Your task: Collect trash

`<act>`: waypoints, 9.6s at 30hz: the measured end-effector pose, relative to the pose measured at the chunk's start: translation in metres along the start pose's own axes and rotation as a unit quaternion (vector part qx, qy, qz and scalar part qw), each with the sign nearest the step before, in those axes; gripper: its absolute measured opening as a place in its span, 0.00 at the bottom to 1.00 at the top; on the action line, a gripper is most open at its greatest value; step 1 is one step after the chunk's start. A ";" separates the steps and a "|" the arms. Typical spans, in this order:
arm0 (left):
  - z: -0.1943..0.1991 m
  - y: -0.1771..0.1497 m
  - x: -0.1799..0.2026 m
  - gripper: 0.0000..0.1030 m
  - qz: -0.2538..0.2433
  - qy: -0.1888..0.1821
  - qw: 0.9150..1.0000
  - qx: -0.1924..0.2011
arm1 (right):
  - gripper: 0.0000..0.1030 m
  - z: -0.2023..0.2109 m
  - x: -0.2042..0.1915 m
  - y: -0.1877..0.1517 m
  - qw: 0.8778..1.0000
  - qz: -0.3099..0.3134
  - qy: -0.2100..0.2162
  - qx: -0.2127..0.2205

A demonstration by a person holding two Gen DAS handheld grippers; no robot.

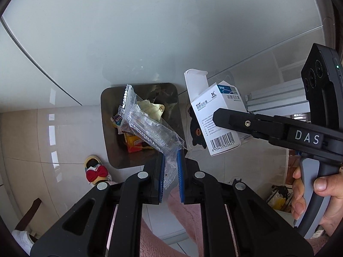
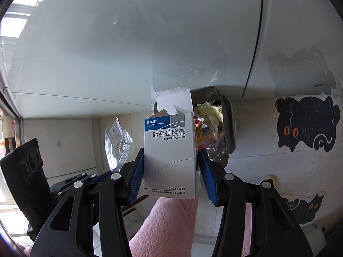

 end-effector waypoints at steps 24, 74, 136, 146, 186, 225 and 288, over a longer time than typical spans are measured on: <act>0.031 0.010 -0.018 0.56 0.017 -0.003 1.000 -0.001 | 0.70 0.019 -0.004 0.010 0.998 -0.057 0.015 0.023; 0.269 0.207 0.121 0.91 -0.078 -0.008 0.972 0.221 | 0.97 0.324 -0.106 0.200 0.962 0.096 -0.020 0.255; 0.292 0.143 0.122 0.02 -0.088 0.040 0.967 0.234 | 0.21 0.341 -0.139 0.125 0.937 0.248 -0.110 0.222; 0.319 0.064 0.121 0.02 -0.108 0.047 0.962 0.247 | 0.21 0.350 -0.138 0.016 0.942 0.255 -0.061 0.209; 0.024 0.009 -0.012 0.02 -0.024 0.063 0.998 0.004 | 0.22 -0.007 -0.006 -0.017 0.999 0.014 -0.046 -0.018; 0.008 0.018 -0.042 0.61 0.030 0.052 0.998 0.017 | 0.90 -0.013 0.006 0.000 0.996 -0.078 -0.014 0.029; 0.460 0.043 0.146 0.92 -0.054 0.134 0.917 0.371 | 0.97 0.449 -0.180 -0.028 0.898 0.161 -0.180 0.368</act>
Point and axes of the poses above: each gripper's, at about its wrist camera, not at the fingertips, and z roughly against the way its jaws point, x to its right, y to its top, the point moved 2 cm from there along -z, roughly the way its jaws point, and after that the axes turned 3 degrees about z, right-handed, at the moved point
